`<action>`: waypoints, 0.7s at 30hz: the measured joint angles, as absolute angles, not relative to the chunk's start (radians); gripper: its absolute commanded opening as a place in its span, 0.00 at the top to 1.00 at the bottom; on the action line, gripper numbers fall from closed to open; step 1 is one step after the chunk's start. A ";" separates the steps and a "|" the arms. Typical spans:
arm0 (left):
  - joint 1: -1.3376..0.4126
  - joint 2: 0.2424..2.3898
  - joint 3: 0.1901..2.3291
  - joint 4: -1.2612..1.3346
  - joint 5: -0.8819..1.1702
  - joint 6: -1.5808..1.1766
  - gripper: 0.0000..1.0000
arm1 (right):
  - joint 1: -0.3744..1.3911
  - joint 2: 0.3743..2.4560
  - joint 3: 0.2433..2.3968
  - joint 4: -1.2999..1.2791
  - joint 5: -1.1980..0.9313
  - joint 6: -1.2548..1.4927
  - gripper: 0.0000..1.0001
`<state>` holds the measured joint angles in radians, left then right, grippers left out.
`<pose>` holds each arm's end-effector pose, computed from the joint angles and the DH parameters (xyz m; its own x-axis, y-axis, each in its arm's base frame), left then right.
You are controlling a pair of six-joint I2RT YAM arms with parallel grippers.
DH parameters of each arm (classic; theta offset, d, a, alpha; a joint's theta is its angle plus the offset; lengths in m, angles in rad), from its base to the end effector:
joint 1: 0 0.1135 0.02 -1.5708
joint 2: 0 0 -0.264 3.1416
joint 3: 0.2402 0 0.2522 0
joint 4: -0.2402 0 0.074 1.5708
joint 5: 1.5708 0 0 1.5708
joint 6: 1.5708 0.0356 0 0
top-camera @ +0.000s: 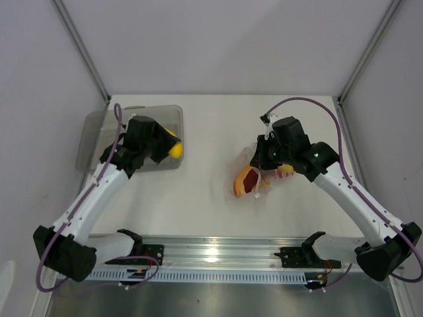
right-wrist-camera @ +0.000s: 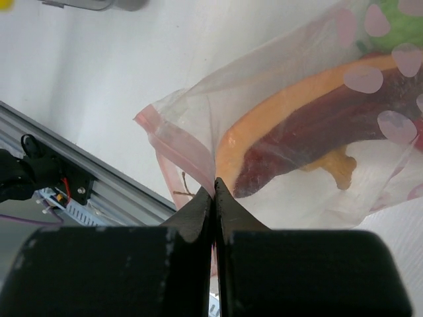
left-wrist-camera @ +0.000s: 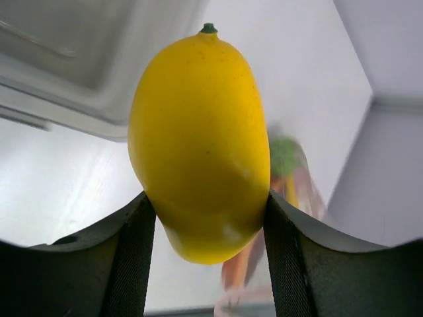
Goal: Place the food in the zip-top bag and seal the zipper
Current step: Place the fake fruit in the zipper food storage bag.
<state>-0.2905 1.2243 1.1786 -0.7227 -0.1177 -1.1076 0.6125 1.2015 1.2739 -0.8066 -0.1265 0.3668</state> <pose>0.2469 -0.0694 0.3346 -0.4796 -0.7839 -0.3943 -0.5047 0.6140 -0.6068 0.1986 0.1450 0.3640 -0.7437 -0.0878 -0.6627 -0.4073 0.8456 0.3451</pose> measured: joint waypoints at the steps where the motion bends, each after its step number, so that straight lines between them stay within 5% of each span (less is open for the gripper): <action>1: -0.336 1.180 1.143 -0.689 -0.098 -1.088 0.99 | 0.611 1.202 1.280 -0.809 -0.132 0.371 1.00; 9: -0.608 0.810 0.715 -0.152 0.179 -0.961 0.99 | 0.610 1.203 1.318 -0.819 -0.174 0.411 1.00; 21: -0.882 1.045 0.815 0.034 0.371 -0.754 0.99 | 0.610 1.174 1.319 -0.822 -0.242 0.461 1.00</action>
<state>-0.8818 1.0447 0.8146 0.0341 0.3706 -0.7536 0.6102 1.1740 1.3190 -0.8223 -0.2417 0.4610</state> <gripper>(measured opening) 0.610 0.003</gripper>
